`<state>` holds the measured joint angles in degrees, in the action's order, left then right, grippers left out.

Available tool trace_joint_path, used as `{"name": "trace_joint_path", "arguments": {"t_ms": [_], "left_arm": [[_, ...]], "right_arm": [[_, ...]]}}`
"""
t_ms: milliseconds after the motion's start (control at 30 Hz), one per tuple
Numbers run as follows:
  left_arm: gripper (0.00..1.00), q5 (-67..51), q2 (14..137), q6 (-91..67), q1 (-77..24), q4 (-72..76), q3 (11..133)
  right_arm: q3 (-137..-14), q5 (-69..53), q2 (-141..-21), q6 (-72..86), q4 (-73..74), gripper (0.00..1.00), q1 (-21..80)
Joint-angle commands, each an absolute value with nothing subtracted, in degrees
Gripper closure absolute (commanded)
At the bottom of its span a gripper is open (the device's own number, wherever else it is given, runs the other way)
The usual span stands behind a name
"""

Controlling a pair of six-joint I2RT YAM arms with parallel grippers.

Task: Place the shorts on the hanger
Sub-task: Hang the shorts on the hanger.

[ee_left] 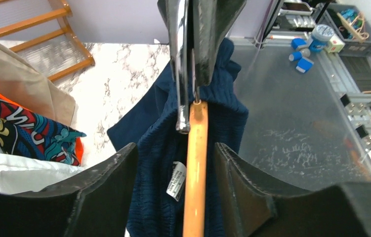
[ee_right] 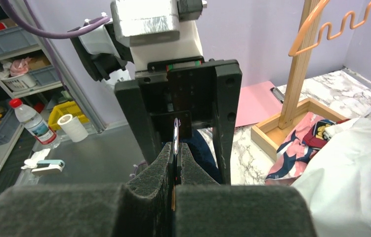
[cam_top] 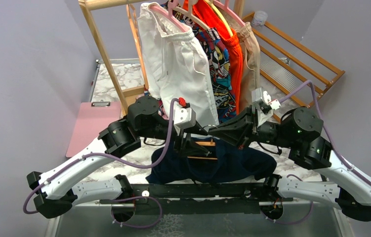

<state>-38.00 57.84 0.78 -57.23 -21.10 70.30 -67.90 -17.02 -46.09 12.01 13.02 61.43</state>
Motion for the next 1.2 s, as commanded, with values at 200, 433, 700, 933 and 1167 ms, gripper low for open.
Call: {"name": "trace_joint_path", "arguments": {"t_ms": [200,433,700,933,1167], "left_arm": [[0.92,-36.23,57.46,1.87,-57.3,-18.1,69.34],[1.0,-27.85,52.82,2.13,-57.3,-15.91,67.12],[1.0,-17.52,44.89,3.58,-57.3,-22.31,67.55],[1.0,-11.67,39.23,1.72,-57.3,-25.37,65.82],[1.0,-13.0,40.7,1.29,-57.32,-25.24,66.75]], "right_arm": [[-67.82,-19.23,-45.62,13.51,5.33,0.99,61.52],[-69.97,-15.13,-45.7,12.9,9.76,0.57,61.5],[-78.74,-6.37,-44.58,8.68,25.23,0.17,61.47],[-74.46,-3.65,-39.63,10.59,29.84,0.33,61.48],[-68.62,-5.64,-41.35,12.54,25.82,0.36,61.49]]}}
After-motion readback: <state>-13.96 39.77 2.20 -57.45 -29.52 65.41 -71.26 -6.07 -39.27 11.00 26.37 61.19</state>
